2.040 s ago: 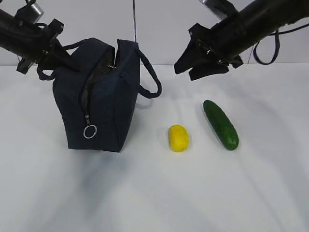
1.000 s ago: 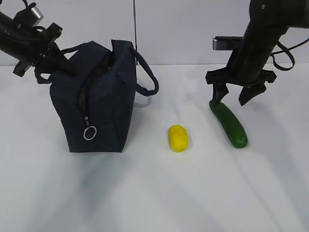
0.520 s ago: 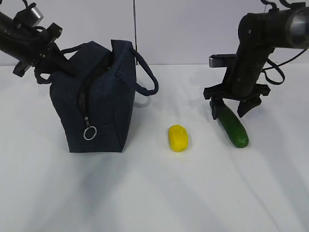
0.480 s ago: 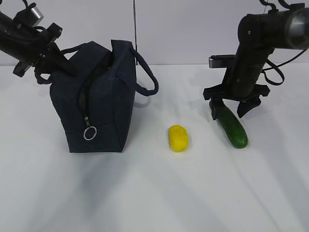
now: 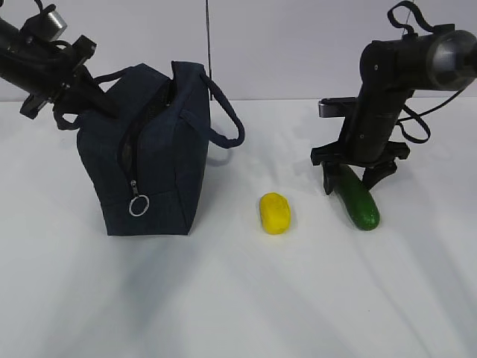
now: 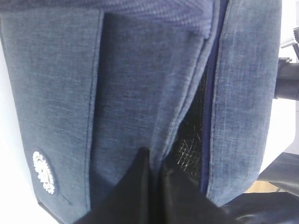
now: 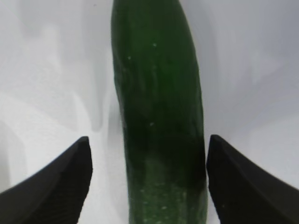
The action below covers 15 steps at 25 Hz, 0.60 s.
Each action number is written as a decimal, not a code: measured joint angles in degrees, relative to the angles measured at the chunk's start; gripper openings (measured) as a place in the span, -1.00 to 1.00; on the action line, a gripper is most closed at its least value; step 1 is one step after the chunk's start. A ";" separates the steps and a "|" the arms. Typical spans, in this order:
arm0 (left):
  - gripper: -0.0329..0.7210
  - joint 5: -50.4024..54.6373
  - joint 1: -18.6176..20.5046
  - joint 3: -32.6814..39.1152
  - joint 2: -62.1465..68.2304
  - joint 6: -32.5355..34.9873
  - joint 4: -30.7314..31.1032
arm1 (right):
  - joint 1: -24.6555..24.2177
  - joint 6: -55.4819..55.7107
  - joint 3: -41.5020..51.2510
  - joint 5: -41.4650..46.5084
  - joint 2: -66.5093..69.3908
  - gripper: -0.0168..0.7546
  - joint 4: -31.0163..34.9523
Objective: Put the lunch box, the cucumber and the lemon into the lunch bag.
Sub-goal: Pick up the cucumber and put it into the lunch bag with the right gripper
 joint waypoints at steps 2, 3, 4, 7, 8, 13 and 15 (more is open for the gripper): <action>-0.94 0.00 0.00 0.00 0.00 0.00 0.00 | 0.00 0.00 0.00 0.00 0.08 0.54 0.00; -0.94 0.00 0.00 0.00 0.00 0.00 0.00 | 0.00 0.02 0.00 0.00 0.08 0.54 0.00; -0.94 0.00 0.00 0.00 0.00 0.00 0.00 | 0.00 0.02 0.00 -0.11 0.08 0.54 0.00; -0.94 0.00 0.00 0.00 0.00 0.00 0.00 | 0.00 0.02 0.00 -0.35 0.08 0.52 0.00; -0.94 0.00 0.00 0.00 0.00 0.00 0.00 | 0.00 0.02 0.00 -0.48 0.08 0.50 0.00; -0.94 0.00 0.00 0.00 0.00 0.00 0.00 | 0.00 0.02 0.00 -0.58 0.08 0.45 0.00; -0.94 0.00 0.00 0.00 0.00 0.00 0.00 | 0.00 -0.23 0.00 -0.58 0.08 0.44 0.00</action>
